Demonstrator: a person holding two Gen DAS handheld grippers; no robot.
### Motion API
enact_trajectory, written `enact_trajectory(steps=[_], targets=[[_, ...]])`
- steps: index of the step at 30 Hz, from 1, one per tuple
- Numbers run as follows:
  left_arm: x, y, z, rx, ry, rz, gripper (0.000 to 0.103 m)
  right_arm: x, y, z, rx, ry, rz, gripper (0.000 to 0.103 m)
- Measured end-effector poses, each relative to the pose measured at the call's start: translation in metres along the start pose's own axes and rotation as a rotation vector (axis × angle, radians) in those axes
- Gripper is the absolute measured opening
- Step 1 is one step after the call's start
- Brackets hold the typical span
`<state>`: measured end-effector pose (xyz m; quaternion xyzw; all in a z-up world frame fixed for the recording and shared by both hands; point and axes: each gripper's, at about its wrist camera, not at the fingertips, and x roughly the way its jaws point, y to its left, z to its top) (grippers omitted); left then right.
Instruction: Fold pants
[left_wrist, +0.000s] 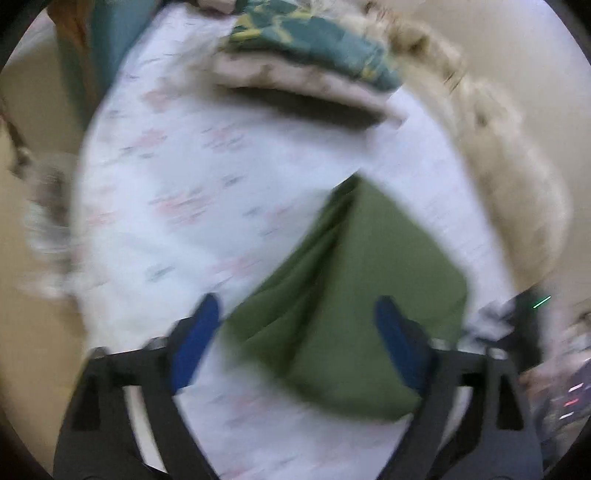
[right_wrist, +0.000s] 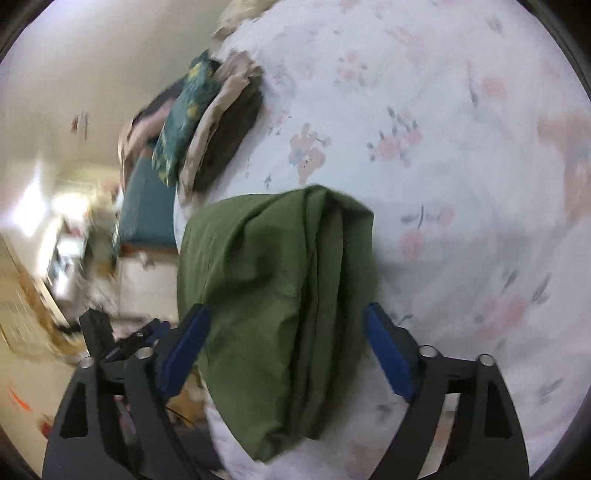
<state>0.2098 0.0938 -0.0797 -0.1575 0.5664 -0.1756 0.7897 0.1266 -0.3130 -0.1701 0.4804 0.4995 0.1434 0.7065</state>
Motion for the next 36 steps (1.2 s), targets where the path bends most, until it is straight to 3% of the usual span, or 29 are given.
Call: enact_trajectory(steps=[2, 8, 10, 14, 15, 17, 18, 19, 20, 22, 27, 29, 32, 34, 36], targets=[[0.020, -0.006, 0.009, 0.047, 0.039, 0.035, 0.095, 0.009, -0.005, -0.007, 0.031, 0.000, 0.013, 0.090], [0.082, -0.049, -0.001, 0.383, 0.175, 0.124, 0.095, 0.041, -0.007, -0.026, -0.003, 0.083, 0.009, 0.090], [0.099, -0.043, -0.002, 0.401, 0.217, 0.131, 0.096, 0.055, -0.001, -0.030, -0.042, 0.109, 0.017, 0.090], [0.122, -0.019, -0.008, 0.334, 0.342, 0.042, 0.097, 0.069, 0.010, -0.034, -0.123, 0.070, -0.008, 0.086], [0.122, -0.019, -0.010, 0.349, 0.338, 0.033, 0.096, 0.073, 0.013, -0.033, -0.132, 0.064, -0.015, 0.082], [0.123, -0.023, -0.012, 0.363, 0.334, 0.042, 0.085, 0.077, 0.018, -0.033, -0.154, 0.072, 0.004, 0.044], [0.121, -0.026, -0.014, 0.362, 0.338, 0.033, 0.066, 0.077, 0.024, -0.032, -0.176, 0.069, -0.009, 0.040], [0.119, -0.031, -0.017, 0.353, 0.345, 0.001, 0.046, 0.075, 0.034, -0.031, -0.223, 0.060, -0.010, 0.028], [0.116, -0.037, -0.020, 0.358, 0.339, 0.011, 0.042, 0.072, 0.043, -0.031, -0.265, 0.047, -0.017, 0.023], [0.108, -0.047, -0.023, 0.404, 0.298, 0.034, 0.016, 0.067, 0.057, -0.030, -0.313, 0.038, -0.013, 0.020], [0.055, -0.070, -0.026, 0.356, 0.115, -0.051, 0.012, 0.035, 0.091, -0.003, -0.419, 0.004, -0.001, 0.019], [0.039, -0.075, -0.031, 0.274, 0.062, -0.088, 0.013, 0.023, 0.103, 0.022, -0.459, 0.041, 0.008, 0.019], [0.038, -0.078, -0.048, 0.113, 0.045, -0.122, 0.013, 0.024, 0.115, 0.054, -0.518, 0.155, -0.021, 0.020], [0.049, -0.075, -0.065, 0.075, 0.079, -0.083, 0.015, 0.035, 0.106, 0.066, -0.538, 0.228, -0.076, 0.024], [0.068, -0.078, -0.079, 0.128, 0.092, -0.004, 0.020, 0.048, 0.087, 0.066, -0.529, 0.263, -0.181, 0.032]])
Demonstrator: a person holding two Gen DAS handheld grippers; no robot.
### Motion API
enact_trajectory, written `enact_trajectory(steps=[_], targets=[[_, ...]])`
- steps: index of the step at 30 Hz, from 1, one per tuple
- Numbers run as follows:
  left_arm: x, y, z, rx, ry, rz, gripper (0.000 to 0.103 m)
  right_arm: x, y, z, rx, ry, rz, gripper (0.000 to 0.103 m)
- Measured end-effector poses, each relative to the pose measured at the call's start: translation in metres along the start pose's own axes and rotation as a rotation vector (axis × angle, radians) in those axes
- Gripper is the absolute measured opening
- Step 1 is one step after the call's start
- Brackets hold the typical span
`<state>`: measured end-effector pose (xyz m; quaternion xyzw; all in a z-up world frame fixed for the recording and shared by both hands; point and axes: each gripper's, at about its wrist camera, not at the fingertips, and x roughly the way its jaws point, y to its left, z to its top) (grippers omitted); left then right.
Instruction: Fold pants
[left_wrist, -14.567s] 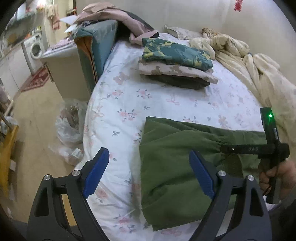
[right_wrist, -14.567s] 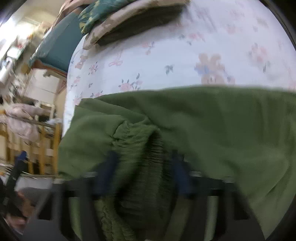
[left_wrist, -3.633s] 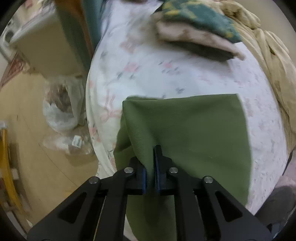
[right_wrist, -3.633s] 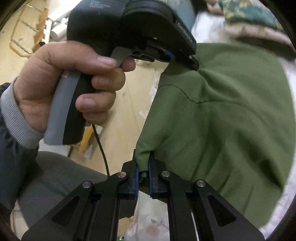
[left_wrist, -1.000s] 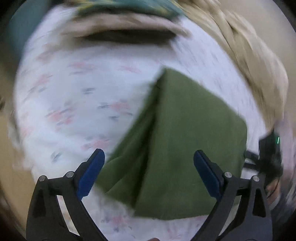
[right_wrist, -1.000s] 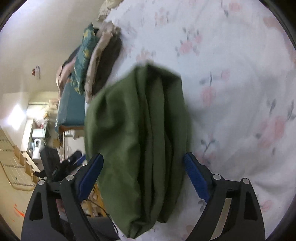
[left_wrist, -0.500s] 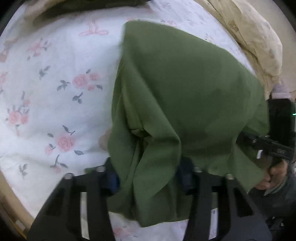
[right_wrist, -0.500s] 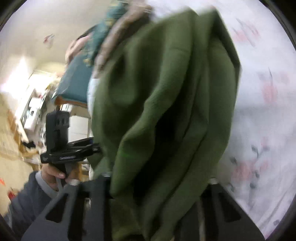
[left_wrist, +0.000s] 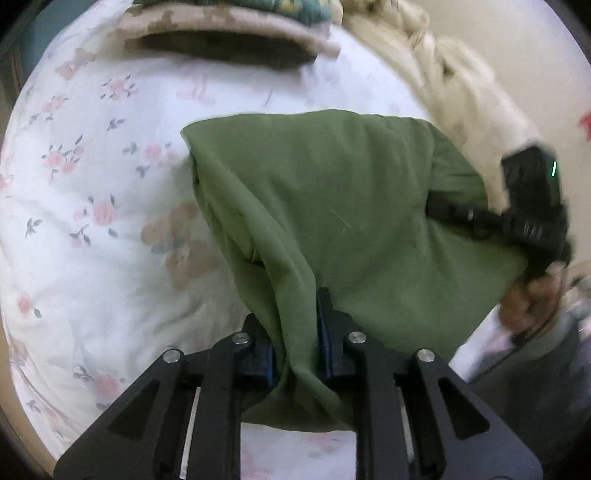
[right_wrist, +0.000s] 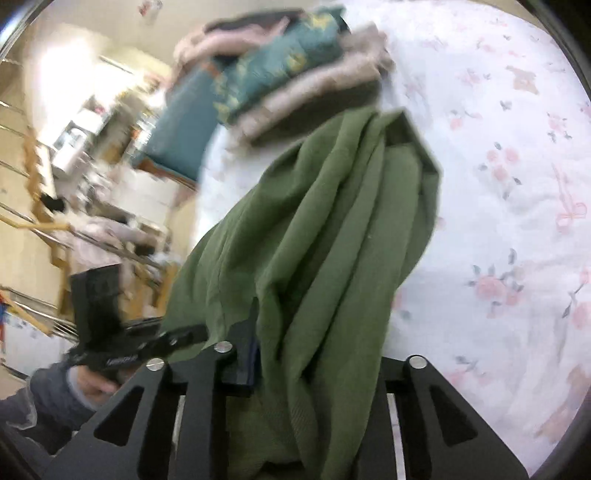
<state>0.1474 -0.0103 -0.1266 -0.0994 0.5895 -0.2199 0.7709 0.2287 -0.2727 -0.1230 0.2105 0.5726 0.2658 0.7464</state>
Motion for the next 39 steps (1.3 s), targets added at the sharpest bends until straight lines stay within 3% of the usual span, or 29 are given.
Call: enact_trajectory(steps=[2, 4, 5, 12, 15, 18, 20, 21, 22, 23, 25, 28, 31, 35, 36, 39], targets=[[0.023, 0.001, -0.007, 0.031, 0.091, 0.047, 0.028, 0.024, -0.021, -0.017, 0.056, 0.119, -0.095, 0.036], [0.022, 0.010, -0.013, 0.012, 0.114, 0.100, 0.054, 0.019, -0.027, -0.031, 0.073, 0.099, -0.110, 0.059], [0.014, 0.016, -0.015, -0.015, 0.097, 0.118, 0.058, 0.011, -0.028, -0.036, 0.075, 0.082, -0.111, 0.059], [-0.043, 0.020, -0.031, -0.112, -0.029, 0.105, 0.060, -0.081, -0.032, -0.081, 0.225, -0.217, -0.075, 0.061], [-0.055, 0.008, -0.042, -0.097, -0.081, 0.035, 0.060, -0.091, -0.025, -0.104, 0.219, -0.239, -0.067, 0.061], [-0.038, -0.013, -0.043, -0.036, -0.073, 0.029, 0.059, -0.086, -0.013, -0.118, 0.181, -0.199, -0.110, 0.060], [-0.024, -0.019, -0.040, -0.008, -0.043, 0.034, 0.057, -0.068, -0.005, -0.123, 0.162, -0.144, -0.130, 0.042], [-0.016, -0.023, -0.042, 0.010, -0.031, 0.029, 0.035, -0.060, -0.001, -0.125, 0.147, -0.113, -0.141, 0.037], [-0.012, -0.031, -0.043, 0.034, -0.021, 0.035, 0.009, -0.050, 0.005, -0.129, 0.115, -0.092, -0.174, 0.024], [-0.011, -0.035, -0.042, 0.070, -0.008, 0.065, 0.002, -0.049, 0.009, -0.129, 0.090, -0.093, -0.188, 0.011], [-0.025, -0.036, -0.043, 0.070, -0.039, 0.056, 0.002, -0.060, 0.019, -0.133, 0.047, -0.125, -0.172, 0.003], [-0.058, -0.033, -0.041, 0.042, -0.113, -0.008, 0.002, -0.089, 0.027, -0.143, 0.043, -0.215, -0.042, 0.003], [-0.072, -0.025, -0.046, 0.050, -0.122, 0.017, 0.002, -0.089, 0.024, -0.150, 0.088, -0.204, 0.060, 0.003], [-0.031, -0.004, -0.060, 0.015, 0.046, 0.137, 0.001, -0.047, 0.015, -0.152, 0.132, -0.029, -0.039, 0.003], [-0.017, -0.001, -0.063, 0.021, 0.087, 0.178, 0.001, -0.035, 0.009, -0.154, 0.154, 0.013, -0.097, 0.003], [0.005, 0.003, -0.070, 0.055, 0.148, 0.281, 0.002, -0.019, 0.003, -0.156, 0.182, 0.082, -0.155, 0.008]])
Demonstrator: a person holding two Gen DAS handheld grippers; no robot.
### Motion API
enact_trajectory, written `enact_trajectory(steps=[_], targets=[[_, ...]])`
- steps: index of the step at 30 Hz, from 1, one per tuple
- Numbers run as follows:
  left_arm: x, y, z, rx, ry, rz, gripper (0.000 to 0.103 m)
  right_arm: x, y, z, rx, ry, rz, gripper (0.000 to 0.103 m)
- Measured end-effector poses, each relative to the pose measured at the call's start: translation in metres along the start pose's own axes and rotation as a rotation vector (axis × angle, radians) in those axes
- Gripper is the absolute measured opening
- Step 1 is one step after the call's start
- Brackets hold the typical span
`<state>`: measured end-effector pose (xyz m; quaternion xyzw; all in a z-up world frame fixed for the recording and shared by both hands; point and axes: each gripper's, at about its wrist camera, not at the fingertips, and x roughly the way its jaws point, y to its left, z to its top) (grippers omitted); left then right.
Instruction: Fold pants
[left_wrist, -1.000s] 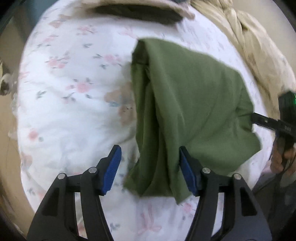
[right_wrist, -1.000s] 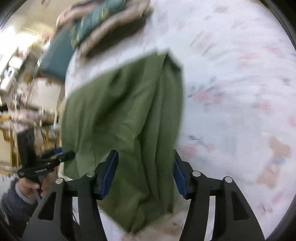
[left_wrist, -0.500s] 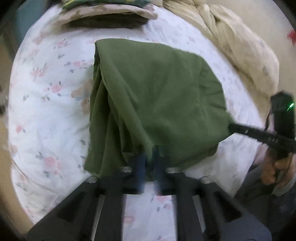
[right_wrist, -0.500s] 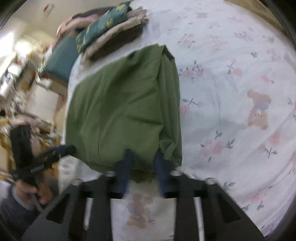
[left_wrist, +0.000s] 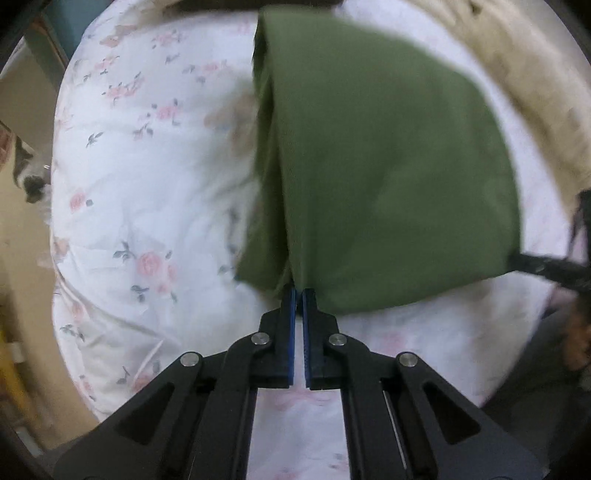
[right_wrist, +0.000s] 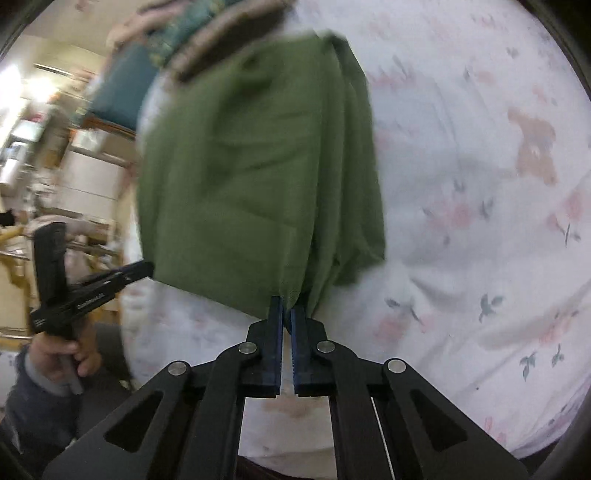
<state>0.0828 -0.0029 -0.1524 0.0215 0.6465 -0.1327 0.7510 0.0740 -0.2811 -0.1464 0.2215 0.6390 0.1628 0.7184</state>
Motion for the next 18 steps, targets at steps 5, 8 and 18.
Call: enact_trajectory(steps=[5, 8, 18], targets=[[-0.012, 0.015, -0.004, -0.071, 0.021, -0.014, 0.003, -0.027, -0.005, 0.000, 0.043, -0.067, 0.063, 0.010], [-0.042, 0.026, -0.001, -0.094, -0.039, -0.055, 0.006, -0.054, -0.013, 0.003, 0.081, -0.158, 0.115, 0.029], [-0.075, 0.048, 0.091, -0.208, -0.233, -0.155, 0.054, -0.096, -0.022, 0.088, 0.086, -0.386, 0.119, 0.050]])
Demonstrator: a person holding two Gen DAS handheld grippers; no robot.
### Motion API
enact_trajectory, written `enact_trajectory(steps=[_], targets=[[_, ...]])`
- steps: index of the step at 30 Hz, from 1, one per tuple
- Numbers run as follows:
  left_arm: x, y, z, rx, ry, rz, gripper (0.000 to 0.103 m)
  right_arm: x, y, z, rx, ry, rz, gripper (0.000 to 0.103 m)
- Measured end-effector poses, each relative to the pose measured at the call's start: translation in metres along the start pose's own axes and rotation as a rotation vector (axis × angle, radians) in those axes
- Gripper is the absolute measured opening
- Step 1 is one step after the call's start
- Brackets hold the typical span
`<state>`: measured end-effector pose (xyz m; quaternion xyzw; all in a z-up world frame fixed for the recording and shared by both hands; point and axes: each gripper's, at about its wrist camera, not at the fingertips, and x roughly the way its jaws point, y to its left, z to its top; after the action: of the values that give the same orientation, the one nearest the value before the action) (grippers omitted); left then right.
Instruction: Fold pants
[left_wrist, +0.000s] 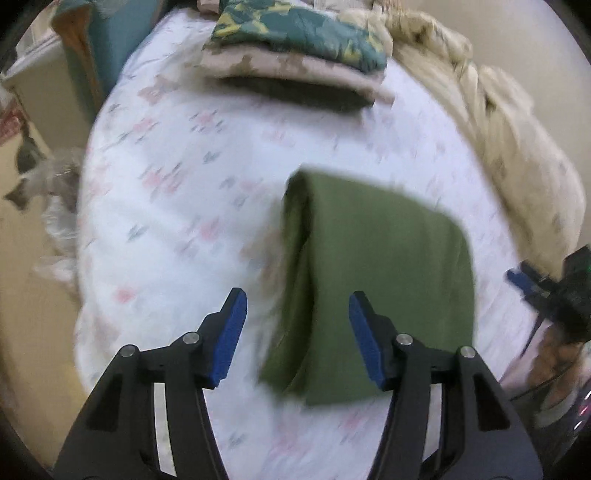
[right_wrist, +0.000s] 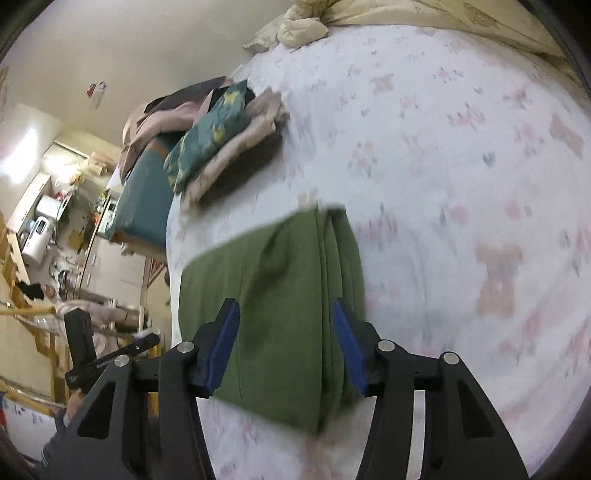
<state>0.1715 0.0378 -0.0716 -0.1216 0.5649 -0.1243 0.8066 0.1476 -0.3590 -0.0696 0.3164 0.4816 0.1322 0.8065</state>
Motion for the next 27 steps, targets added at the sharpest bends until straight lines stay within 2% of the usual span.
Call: enact_trajectory(steps=[3, 4, 5, 9, 13, 14, 15, 16, 17, 18, 20, 25, 27], targets=[[0.030, 0.000, 0.029, -0.017, -0.002, -0.015, 0.054, 0.031, -0.004, 0.027, -0.016, 0.029, -0.020, 0.047], [0.039, 0.003, 0.038, -0.026, -0.001, -0.024, 0.054, 0.039, -0.006, 0.033, -0.016, 0.047, -0.017, 0.043], [0.048, 0.006, 0.047, -0.038, -0.001, -0.039, 0.054, 0.048, -0.006, 0.037, -0.023, 0.064, -0.024, 0.040], [0.068, 0.003, 0.059, -0.061, 0.015, -0.127, 0.053, 0.080, 0.001, 0.047, -0.077, 0.100, -0.064, 0.038], [0.083, -0.008, 0.065, -0.011, 0.031, -0.094, 0.052, 0.098, 0.002, 0.049, -0.122, 0.126, -0.151, 0.037], [0.085, -0.008, 0.066, -0.010, 0.028, -0.101, 0.049, 0.101, 0.000, 0.049, -0.121, 0.133, -0.149, 0.032], [0.088, -0.009, 0.067, -0.011, 0.030, -0.113, 0.037, 0.103, -0.001, 0.049, -0.122, 0.144, -0.144, 0.025], [0.090, -0.010, 0.068, -0.009, 0.038, -0.124, 0.020, 0.104, 0.000, 0.049, -0.134, 0.153, -0.141, 0.013], [0.089, -0.013, 0.069, 0.003, 0.039, -0.127, 0.015, 0.102, 0.002, 0.049, -0.146, 0.147, -0.132, 0.006], [0.086, -0.016, 0.069, 0.026, 0.033, -0.118, 0.005, 0.099, 0.003, 0.049, -0.160, 0.144, -0.129, 0.005], [0.079, -0.025, 0.067, 0.073, 0.017, -0.104, 0.003, 0.089, 0.008, 0.047, -0.176, 0.128, -0.107, 0.003], [0.064, -0.028, 0.062, 0.101, -0.012, -0.072, 0.002, 0.058, 0.009, 0.041, -0.151, 0.066, -0.075, 0.002], [0.066, -0.028, 0.060, 0.117, -0.007, -0.044, 0.002, 0.056, 0.006, 0.039, -0.138, 0.058, -0.095, 0.000]])
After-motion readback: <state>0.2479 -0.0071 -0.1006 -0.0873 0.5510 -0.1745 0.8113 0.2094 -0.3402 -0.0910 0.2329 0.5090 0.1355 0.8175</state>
